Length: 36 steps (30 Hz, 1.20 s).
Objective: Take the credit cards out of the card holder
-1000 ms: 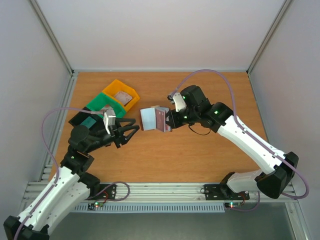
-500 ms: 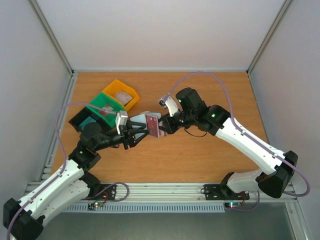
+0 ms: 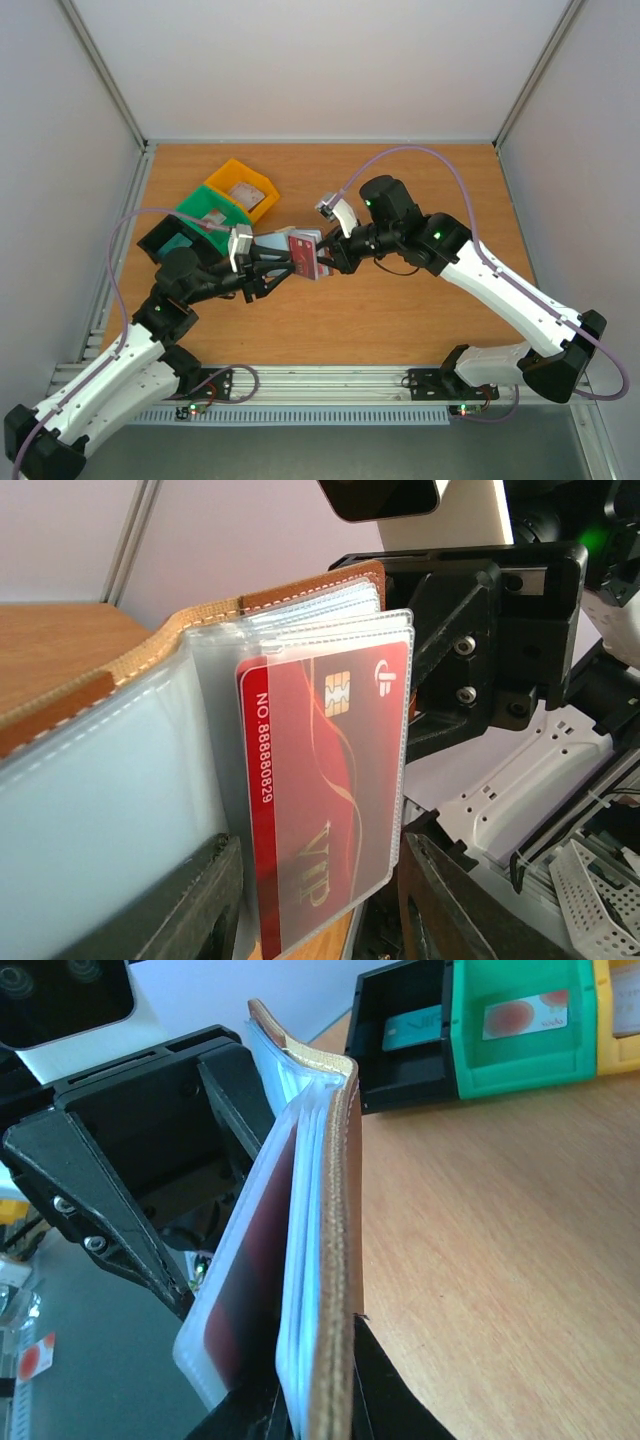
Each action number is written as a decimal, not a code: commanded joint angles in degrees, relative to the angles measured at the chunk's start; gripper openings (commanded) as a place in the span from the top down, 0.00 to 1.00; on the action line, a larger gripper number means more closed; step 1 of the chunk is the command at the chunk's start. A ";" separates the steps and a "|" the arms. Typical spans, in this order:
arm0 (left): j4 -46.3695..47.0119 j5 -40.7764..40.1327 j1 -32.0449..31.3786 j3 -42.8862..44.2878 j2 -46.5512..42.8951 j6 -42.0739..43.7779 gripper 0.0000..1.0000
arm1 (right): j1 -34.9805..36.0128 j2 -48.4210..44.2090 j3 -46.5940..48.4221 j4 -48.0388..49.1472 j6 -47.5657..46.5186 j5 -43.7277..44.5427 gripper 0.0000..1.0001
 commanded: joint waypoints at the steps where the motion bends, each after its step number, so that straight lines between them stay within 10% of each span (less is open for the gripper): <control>1: 2.62 1.15 0.32 -0.42 -0.55 -0.95 0.56 | 1.28 -1.82 0.09 3.46 -2.54 -5.65 0.98; 36: 8.98 16.44 -1.44 4.39 -1.41 -1.05 0.83 | 2.21 -2.33 -2.03 7.04 -7.57 -9.55 0.96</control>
